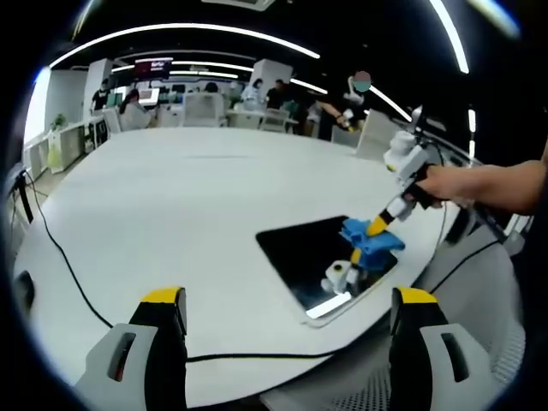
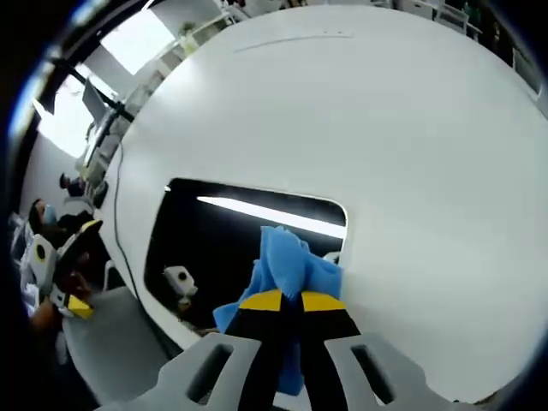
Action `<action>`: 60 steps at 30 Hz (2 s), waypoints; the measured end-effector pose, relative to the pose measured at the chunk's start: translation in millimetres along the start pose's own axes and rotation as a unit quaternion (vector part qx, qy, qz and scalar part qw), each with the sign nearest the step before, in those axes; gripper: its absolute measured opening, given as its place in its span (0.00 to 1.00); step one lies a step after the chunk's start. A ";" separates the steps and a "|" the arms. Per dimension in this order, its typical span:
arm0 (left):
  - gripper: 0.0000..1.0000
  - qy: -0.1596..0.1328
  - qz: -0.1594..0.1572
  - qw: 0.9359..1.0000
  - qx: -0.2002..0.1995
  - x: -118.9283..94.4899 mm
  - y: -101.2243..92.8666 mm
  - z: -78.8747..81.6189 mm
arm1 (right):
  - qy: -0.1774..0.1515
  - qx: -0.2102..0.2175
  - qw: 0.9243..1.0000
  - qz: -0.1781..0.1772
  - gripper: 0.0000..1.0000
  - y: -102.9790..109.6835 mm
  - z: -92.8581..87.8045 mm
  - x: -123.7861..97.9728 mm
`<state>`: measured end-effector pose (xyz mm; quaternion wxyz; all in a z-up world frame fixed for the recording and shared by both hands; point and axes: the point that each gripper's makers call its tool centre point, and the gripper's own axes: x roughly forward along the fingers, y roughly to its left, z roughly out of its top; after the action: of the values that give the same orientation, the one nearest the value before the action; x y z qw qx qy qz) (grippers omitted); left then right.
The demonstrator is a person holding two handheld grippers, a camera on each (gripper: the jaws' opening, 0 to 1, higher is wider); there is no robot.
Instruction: Wipe the mirror surface with the cleaning cloth until all visible marks leave the cleaned area.
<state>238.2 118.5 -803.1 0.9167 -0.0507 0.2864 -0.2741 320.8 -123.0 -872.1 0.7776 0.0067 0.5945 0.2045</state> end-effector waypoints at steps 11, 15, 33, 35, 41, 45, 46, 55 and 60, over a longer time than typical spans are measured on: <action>1.00 0.000 0.010 1.000 -0.011 -2.3 2.6 -1.2 | -0.017 0.004 1.000 -0.011 0.00 -15.7 35.1 7.8; 1.00 0.003 0.008 1.000 -0.002 -1.6 2.0 -0.8 | -0.017 -0.009 1.000 -0.023 0.00 -16.7 41.4 8.9; 1.00 -0.005 0.016 1.000 -0.016 -2.6 2.7 0.1 | -0.029 -0.020 0.999 -0.026 0.01 -18.6 50.2 9.0; 1.00 -0.004 0.015 1.000 -0.014 -2.4 2.9 0.2 | -0.047 -0.018 0.999 -0.019 0.01 -18.4 49.9 8.2; 1.00 0.001 0.010 1.000 -0.007 -1.0 1.7 -0.5 | -0.088 -0.024 0.996 -0.014 0.02 -27.5 51.3 -3.1; 1.00 0.001 0.010 1.000 -0.011 -1.0 1.7 -0.9 | -0.100 -0.013 0.995 -0.010 0.02 -38.5 49.8 -20.9; 1.00 0.001 0.009 1.000 -0.012 -0.8 1.8 -1.0 | -0.105 -0.010 0.994 -0.012 0.02 -42.4 50.2 -26.1; 1.00 0.004 0.006 1.000 -0.010 0.8 1.4 -1.3 | -0.107 0.015 0.993 -0.039 0.03 -87.6 36.7 -59.2; 1.00 0.001 0.006 1.000 -0.006 0.1 1.7 -0.1 | -0.063 0.027 0.996 -0.054 0.03 -103.7 3.4 -42.3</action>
<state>239.1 119.9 -803.7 0.9179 -0.0540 0.2889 -0.2667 347.2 -231.0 -858.4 0.8231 0.0079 0.5489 0.1454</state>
